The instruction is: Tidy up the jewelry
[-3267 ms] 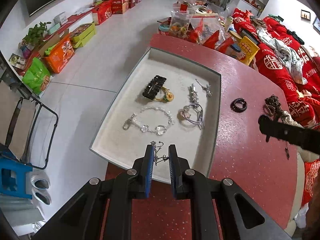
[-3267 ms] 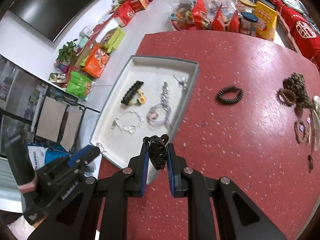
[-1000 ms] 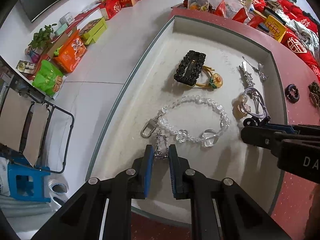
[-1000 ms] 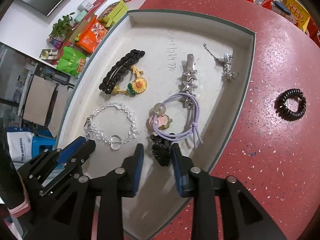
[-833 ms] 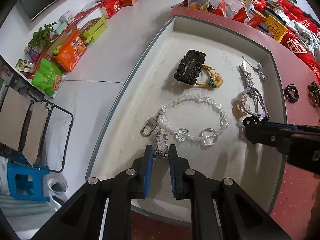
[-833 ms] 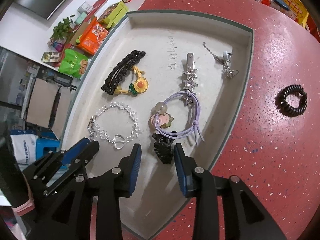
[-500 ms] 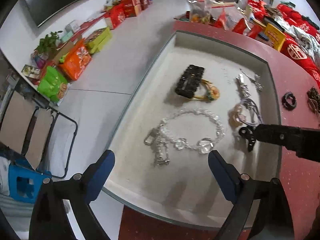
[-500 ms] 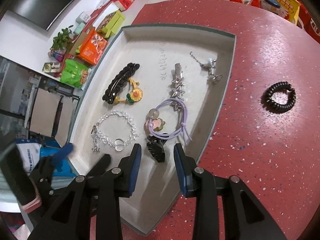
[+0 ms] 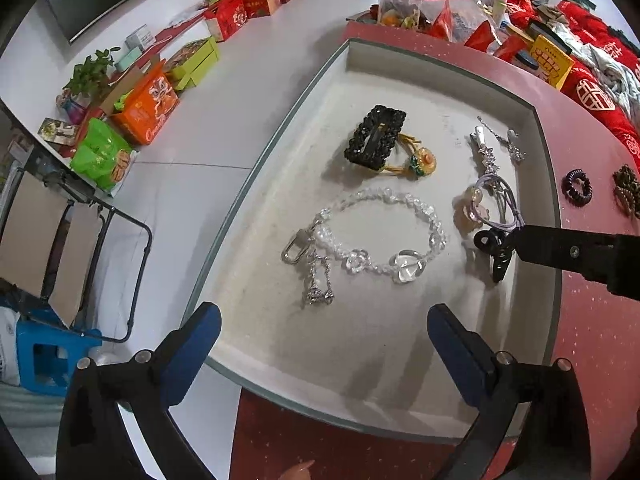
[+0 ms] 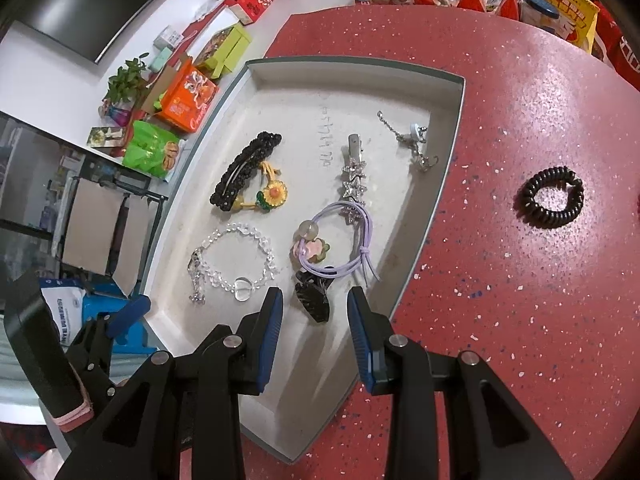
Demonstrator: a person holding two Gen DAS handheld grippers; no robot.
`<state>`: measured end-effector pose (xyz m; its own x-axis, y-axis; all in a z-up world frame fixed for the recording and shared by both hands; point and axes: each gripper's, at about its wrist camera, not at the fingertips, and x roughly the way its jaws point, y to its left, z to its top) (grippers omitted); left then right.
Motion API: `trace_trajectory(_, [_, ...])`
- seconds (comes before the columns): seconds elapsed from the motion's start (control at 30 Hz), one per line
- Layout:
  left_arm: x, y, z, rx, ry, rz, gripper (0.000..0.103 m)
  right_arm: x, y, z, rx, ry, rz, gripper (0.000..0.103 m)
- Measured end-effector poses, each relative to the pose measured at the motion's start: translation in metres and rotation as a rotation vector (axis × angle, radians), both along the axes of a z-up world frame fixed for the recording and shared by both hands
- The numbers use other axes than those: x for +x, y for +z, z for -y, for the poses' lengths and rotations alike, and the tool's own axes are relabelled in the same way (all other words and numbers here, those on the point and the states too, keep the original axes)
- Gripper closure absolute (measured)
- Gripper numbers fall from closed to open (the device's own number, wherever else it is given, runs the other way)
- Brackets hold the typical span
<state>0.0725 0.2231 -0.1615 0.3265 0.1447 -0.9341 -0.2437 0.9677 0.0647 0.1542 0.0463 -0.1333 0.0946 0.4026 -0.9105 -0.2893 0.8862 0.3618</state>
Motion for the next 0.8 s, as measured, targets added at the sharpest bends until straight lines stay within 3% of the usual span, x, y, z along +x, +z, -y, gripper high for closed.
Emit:
trace_trajectory(0.2, [-0.008,0.006,-0.003,-0.011,0.025,-0.013,0.000,-0.004,0.005,-0.003,-0.024,0.003,0.005,0.059])
trace_trajectory(0.27, [-0.011,0.008,-0.002,0.008,0.028,-0.020,0.000,-0.007,0.008,-0.006,-0.046,0.008,0.017,0.045])
trace_trajectory(0.33, [-0.014,0.011,-0.001,0.019,0.023,-0.024,0.000,-0.009,0.012,-0.007,-0.053,0.016,0.025,0.040])
trace_trajectory(0.63, [-0.029,0.025,-0.005,-0.021,0.048,-0.040,0.000,-0.024,0.019,-0.006,-0.115,0.031,0.040,0.026])
trace_trajectory(0.8, [-0.038,0.037,-0.003,0.020,0.041,-0.026,0.000,-0.032,0.025,0.000,-0.119,0.022,0.037,0.022])
